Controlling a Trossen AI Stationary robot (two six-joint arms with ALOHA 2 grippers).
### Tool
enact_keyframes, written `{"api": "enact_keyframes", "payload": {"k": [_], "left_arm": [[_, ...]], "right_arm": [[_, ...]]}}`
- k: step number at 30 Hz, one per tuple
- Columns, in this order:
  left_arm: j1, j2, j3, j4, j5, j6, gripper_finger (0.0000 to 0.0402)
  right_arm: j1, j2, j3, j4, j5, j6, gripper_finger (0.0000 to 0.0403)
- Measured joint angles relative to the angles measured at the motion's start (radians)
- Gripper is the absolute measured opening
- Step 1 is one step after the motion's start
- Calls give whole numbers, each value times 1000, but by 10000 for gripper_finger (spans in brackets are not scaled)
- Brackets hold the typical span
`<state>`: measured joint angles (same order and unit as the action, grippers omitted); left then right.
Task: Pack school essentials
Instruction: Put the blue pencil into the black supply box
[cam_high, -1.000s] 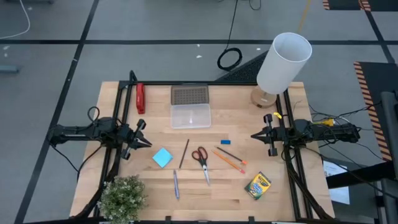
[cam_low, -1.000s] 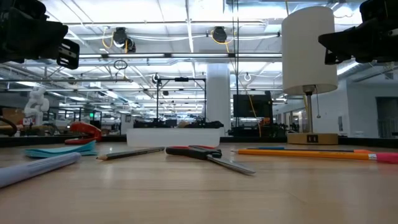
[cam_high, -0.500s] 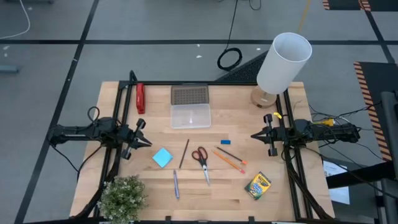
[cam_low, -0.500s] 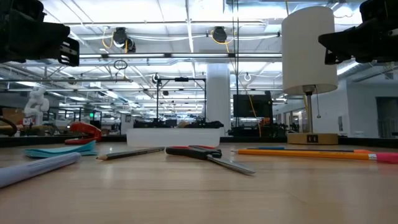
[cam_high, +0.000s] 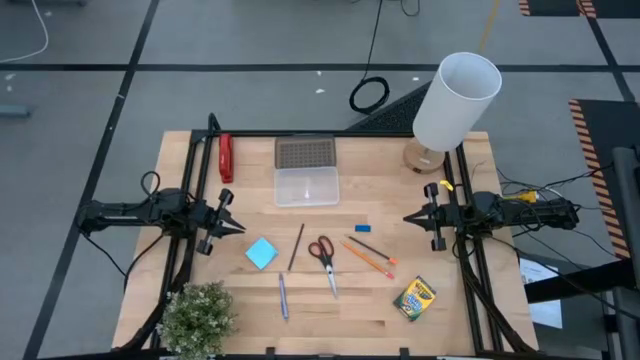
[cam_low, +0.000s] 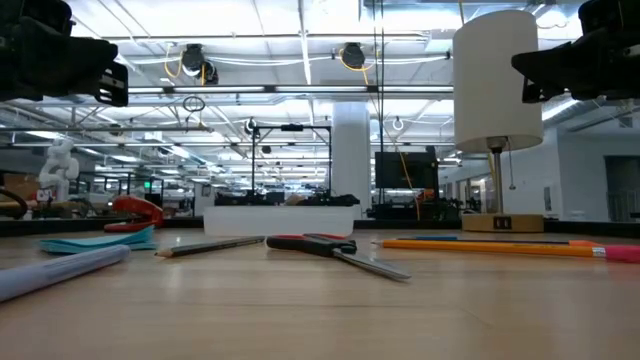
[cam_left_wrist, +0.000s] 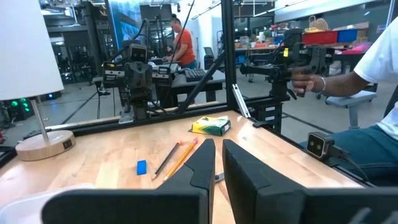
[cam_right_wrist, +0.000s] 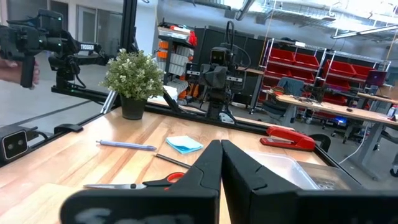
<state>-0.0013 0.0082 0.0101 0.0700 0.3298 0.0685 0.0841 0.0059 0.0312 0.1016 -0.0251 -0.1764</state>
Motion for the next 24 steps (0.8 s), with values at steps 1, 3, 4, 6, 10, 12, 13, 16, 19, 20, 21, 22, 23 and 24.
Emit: {"api": "enact_keyframes", "payload": {"k": [1, 3, 4, 6, 10, 12, 13, 16, 19, 20, 21, 22, 23, 24], "left_arm": [[0, 0, 0, 0, 0, 1, 35], [0, 0, 0, 1, 0, 3, 35], [0, 0, 0, 1, 0, 3, 35], [0, 0, 0, 3, -3, 2, 35], [0, 0, 0, 13, -22, 2, 35], [0, 0, 0, 12, -23, 2, 35], [0, 0, 0, 12, -23, 2, 35], [0, 0, 0, 12, -24, 2, 35], [0, 0, 0, 11, -24, 2, 35], [0, 0, 0, 11, -24, 1, 35], [0, 0, 0, 11, -24, 0, 35], [0, 0, 0, 11, -24, -3, 35], [0, 0, 0, 11, -24, -8, 35], [0, 0, 0, 11, -24, -12, 35]], "right_arm": [[0, 0, 0, 0, -1, 0, 0], [0, 0, 0, -1, -1, 0, 0], [0, 0, 0, -1, -2, 5, 0], [0, 0, 0, -1, -2, 42, 0], [0, 0, 0, -1, -2, 117, 0], [0, 0, 0, -1, -2, 143, 0], [0, 0, 0, -1, -2, 153, 0], [0, 0, 0, -1, -1, 168, 0], [0, 0, 0, -8, 14, 174, 0], [0, 0, 0, -8, 26, 187, 0], [0, 0, 0, -6, 39, 205, 0], [0, 0, 2, -5, 55, 220, 0], [0, 0, 6, -5, 68, 232, 0], [0, 2, 11, -5, 75, 244, 0]]}}
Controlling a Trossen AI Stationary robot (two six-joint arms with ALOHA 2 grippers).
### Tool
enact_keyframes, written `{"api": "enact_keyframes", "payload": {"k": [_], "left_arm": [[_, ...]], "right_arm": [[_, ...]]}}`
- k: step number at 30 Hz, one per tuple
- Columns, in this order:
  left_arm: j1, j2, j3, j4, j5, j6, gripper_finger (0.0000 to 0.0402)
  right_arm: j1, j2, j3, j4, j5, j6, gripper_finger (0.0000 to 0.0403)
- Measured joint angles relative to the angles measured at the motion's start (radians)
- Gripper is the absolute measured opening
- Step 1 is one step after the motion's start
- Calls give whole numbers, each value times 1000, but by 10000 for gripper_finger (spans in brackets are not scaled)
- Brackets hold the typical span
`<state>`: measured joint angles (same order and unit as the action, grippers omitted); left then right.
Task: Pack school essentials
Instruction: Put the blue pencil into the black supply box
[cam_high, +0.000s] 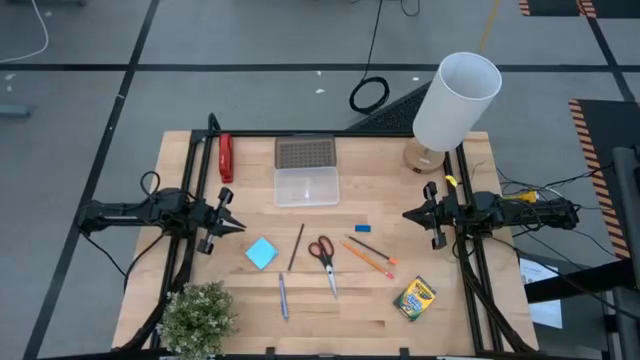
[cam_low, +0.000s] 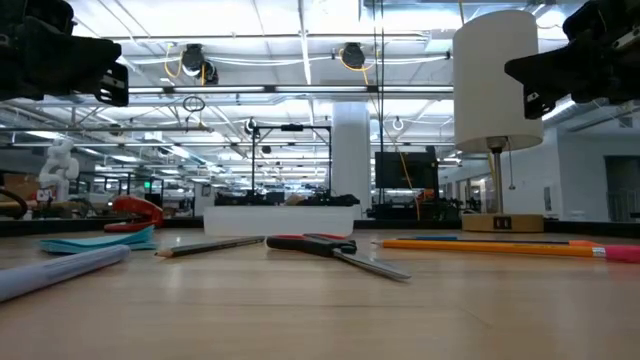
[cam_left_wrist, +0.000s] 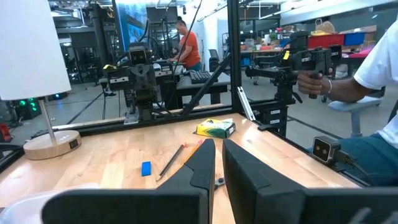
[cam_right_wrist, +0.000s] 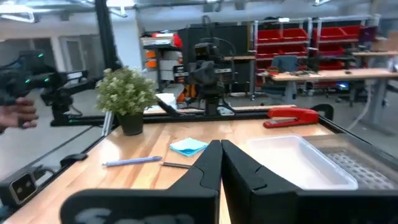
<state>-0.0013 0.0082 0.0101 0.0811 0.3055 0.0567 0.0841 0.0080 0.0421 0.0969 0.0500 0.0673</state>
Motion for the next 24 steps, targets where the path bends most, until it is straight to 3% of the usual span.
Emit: {"api": "enact_keyframes", "payload": {"k": [10, 19, 24], "left_arm": [[0, 0, 0, 0, -32, -10, 35], [0, 0, 0, 1, -150, -11, 35], [0, 0, 0, -1, -155, -36, 35]], "right_arm": [[2, 115, 199, -49, -1, 26, 0], [2, 389, 597, -293, 0, 35, 0], [2, 569, 840, -492, 1, 55, 0]]}}
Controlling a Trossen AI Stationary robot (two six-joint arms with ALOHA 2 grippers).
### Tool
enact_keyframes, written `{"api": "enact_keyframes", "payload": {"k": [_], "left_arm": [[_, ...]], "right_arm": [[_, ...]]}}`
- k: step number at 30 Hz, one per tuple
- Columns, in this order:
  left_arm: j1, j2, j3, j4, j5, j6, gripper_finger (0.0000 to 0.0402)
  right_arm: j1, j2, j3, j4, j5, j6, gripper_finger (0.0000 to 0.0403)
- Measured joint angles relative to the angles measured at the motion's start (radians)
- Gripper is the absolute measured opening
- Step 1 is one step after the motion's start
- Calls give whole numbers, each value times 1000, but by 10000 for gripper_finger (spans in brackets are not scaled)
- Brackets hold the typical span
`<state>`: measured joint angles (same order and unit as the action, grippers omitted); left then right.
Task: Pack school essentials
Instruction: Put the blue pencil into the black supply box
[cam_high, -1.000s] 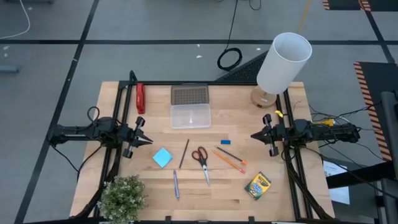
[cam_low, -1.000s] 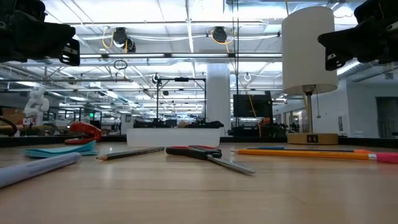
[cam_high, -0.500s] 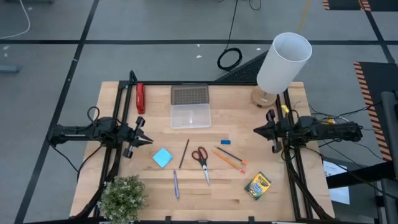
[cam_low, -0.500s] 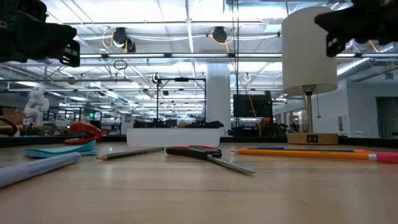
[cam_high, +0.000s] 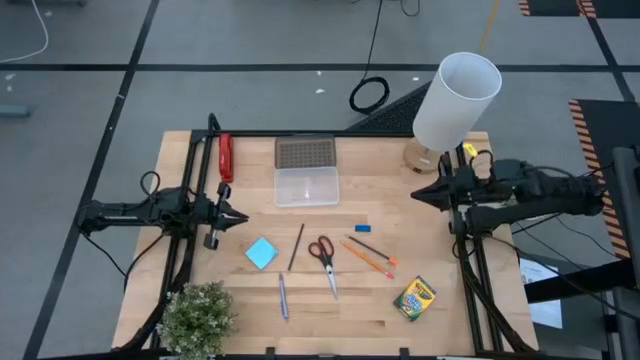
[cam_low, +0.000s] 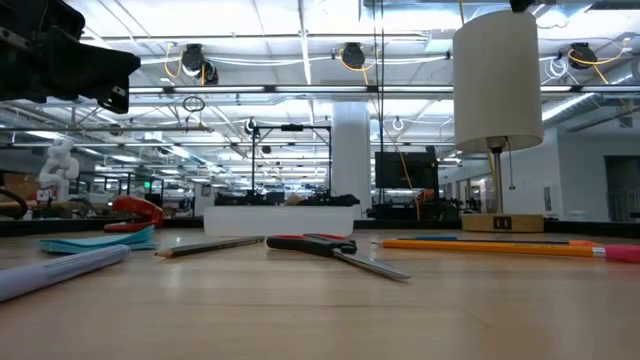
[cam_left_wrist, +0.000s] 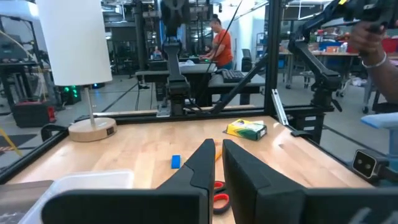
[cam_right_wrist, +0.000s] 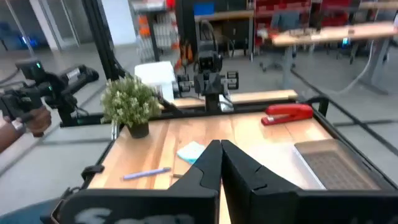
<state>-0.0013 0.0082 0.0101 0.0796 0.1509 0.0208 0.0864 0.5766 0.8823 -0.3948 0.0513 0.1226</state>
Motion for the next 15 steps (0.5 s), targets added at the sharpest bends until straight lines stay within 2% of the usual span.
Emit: {"api": "enact_keyframes", "payload": {"k": [8, 15], "left_arm": [[0, 0, 0, -1, 33, -5, 35], [0, 0, 0, -2, 33, -31, 35]], "right_arm": [[0, 245, 340, -297, 5, 85, 0], [2, 402, 580, -549, 99, 129, 0]]}}
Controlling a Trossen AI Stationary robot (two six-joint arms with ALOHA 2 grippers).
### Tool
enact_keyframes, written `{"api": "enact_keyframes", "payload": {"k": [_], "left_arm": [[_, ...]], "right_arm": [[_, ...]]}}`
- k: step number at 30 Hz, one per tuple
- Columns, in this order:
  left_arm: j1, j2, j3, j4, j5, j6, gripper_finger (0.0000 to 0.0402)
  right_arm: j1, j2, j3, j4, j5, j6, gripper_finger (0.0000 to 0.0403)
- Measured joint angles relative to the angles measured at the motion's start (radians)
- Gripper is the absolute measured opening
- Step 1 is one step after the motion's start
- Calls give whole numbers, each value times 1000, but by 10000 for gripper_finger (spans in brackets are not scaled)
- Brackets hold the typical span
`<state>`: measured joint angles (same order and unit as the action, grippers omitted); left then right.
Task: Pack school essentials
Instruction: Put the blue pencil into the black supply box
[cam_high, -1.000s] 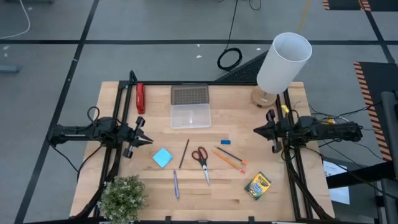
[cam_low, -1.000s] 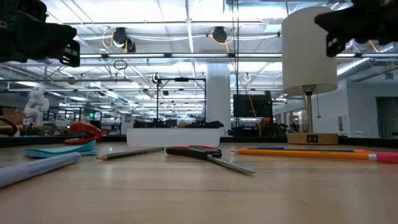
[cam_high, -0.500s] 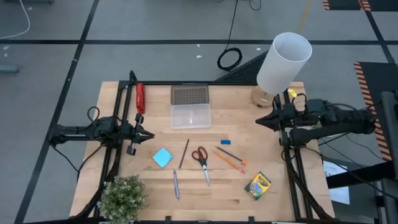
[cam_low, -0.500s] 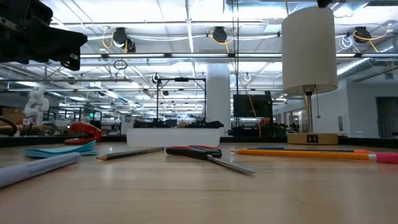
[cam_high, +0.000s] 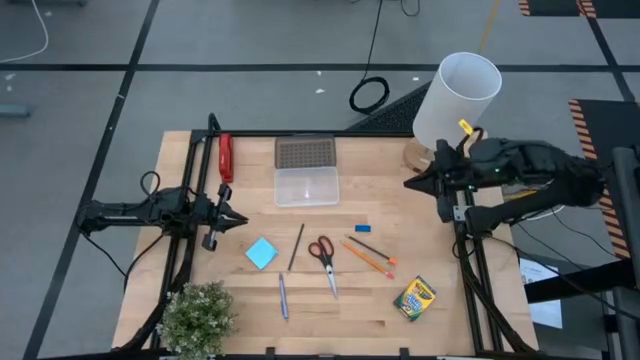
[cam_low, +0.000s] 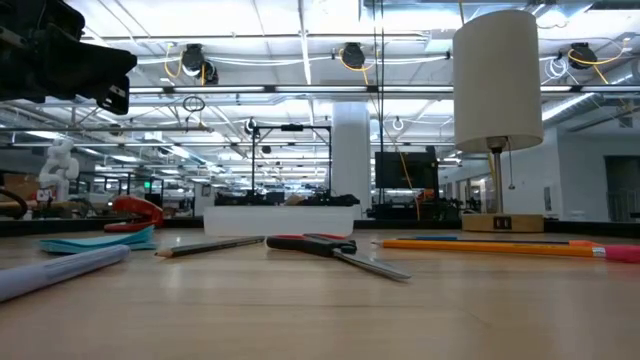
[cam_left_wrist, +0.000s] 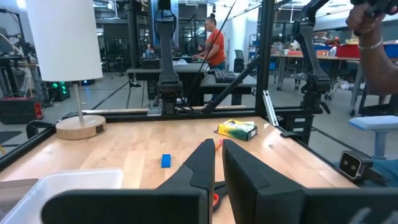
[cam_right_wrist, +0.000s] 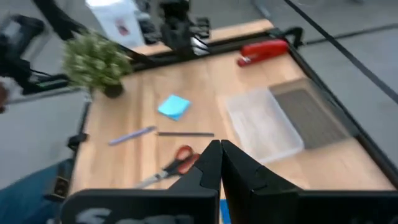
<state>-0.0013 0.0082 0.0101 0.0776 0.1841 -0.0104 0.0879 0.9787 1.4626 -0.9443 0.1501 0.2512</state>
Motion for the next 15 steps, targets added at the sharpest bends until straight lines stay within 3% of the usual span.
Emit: {"api": "enact_keyframes", "payload": {"k": [10, 15], "left_arm": [[0, 0, 3, -12, -5, -68, 35], [0, 33, 127, -137, -28, -125, 35]], "right_arm": [[83, 39, -62, -14, 107, 2, 0], [126, 39, -114, 30, 138, 23, 0]]}}
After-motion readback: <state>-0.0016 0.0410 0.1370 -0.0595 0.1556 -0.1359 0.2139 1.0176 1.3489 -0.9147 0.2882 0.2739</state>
